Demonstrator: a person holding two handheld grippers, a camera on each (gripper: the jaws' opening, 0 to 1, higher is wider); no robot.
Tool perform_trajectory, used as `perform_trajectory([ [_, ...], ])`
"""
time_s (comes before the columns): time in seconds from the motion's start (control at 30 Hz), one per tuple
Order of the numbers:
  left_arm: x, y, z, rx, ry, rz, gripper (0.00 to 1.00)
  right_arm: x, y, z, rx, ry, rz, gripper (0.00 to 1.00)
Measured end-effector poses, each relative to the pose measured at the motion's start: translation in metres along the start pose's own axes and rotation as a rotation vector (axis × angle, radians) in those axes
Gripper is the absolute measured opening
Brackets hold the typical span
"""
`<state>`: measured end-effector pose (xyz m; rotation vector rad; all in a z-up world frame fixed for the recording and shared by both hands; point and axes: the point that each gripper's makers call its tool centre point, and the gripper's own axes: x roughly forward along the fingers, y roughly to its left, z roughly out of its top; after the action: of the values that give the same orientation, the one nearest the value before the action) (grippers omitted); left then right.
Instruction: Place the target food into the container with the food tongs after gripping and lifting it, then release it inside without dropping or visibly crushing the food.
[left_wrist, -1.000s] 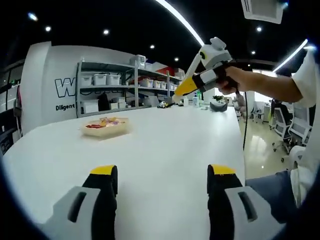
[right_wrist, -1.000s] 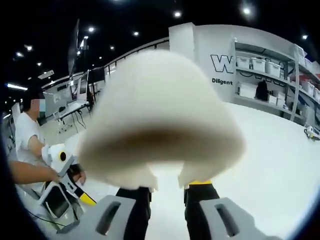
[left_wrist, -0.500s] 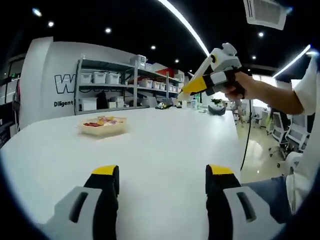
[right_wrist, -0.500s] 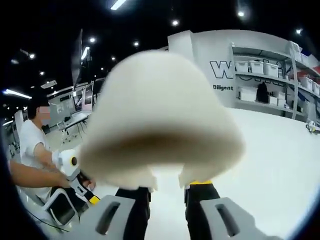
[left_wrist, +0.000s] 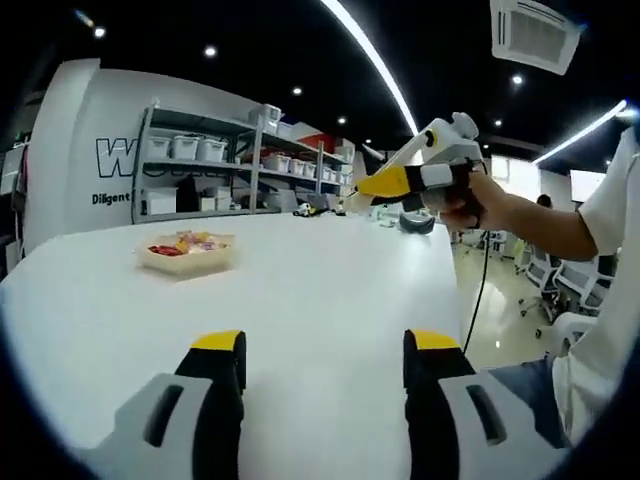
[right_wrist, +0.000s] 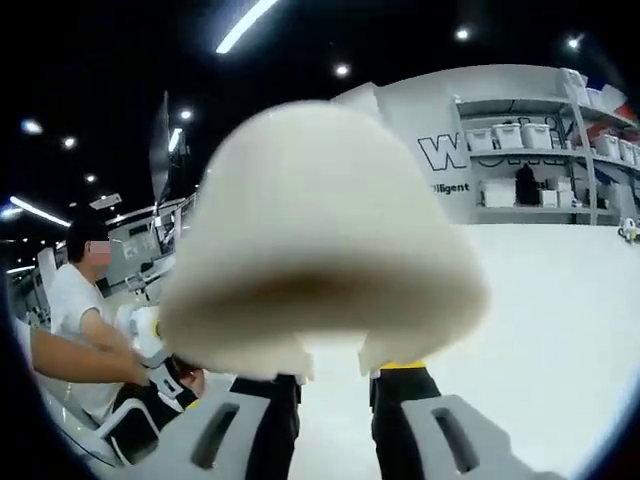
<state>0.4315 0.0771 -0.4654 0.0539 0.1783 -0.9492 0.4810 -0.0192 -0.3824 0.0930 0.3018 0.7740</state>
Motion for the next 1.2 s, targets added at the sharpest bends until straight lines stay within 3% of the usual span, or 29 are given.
perform_trajectory([
  [0.17,0.009,-0.015,0.009,-0.003,-0.011,-0.061,0.6,-0.001,0.008,0.001,0.033,-0.007,0.047,0.2],
  [0.33,0.016,-0.035,0.036,-0.074,-0.084,-0.173,0.49,-0.003,0.022,0.003,0.052,-0.042,0.12,0.2],
  [0.47,0.017,-0.043,0.051,-0.068,-0.1,-0.216,0.38,-0.007,0.043,-0.001,0.063,-0.061,0.235,0.21],
  [0.6,0.016,-0.051,0.067,-0.101,-0.148,-0.265,0.35,-0.011,0.059,-0.006,0.095,-0.064,0.311,0.21],
  [0.73,0.013,-0.054,0.071,-0.119,-0.16,-0.289,0.31,-0.016,0.071,-0.009,0.114,-0.066,0.368,0.22],
  [0.93,0.006,-0.056,0.074,-0.142,-0.164,-0.322,0.24,-0.016,0.081,-0.016,0.101,-0.058,0.394,0.22],
  [1.0,0.004,-0.056,0.076,-0.159,-0.176,-0.329,0.23,-0.017,0.09,-0.017,0.12,-0.054,0.442,0.22],
  [1.2,-0.001,-0.064,0.077,-0.178,-0.178,-0.378,0.15,-0.013,0.098,-0.025,0.091,-0.023,0.451,0.22],
])
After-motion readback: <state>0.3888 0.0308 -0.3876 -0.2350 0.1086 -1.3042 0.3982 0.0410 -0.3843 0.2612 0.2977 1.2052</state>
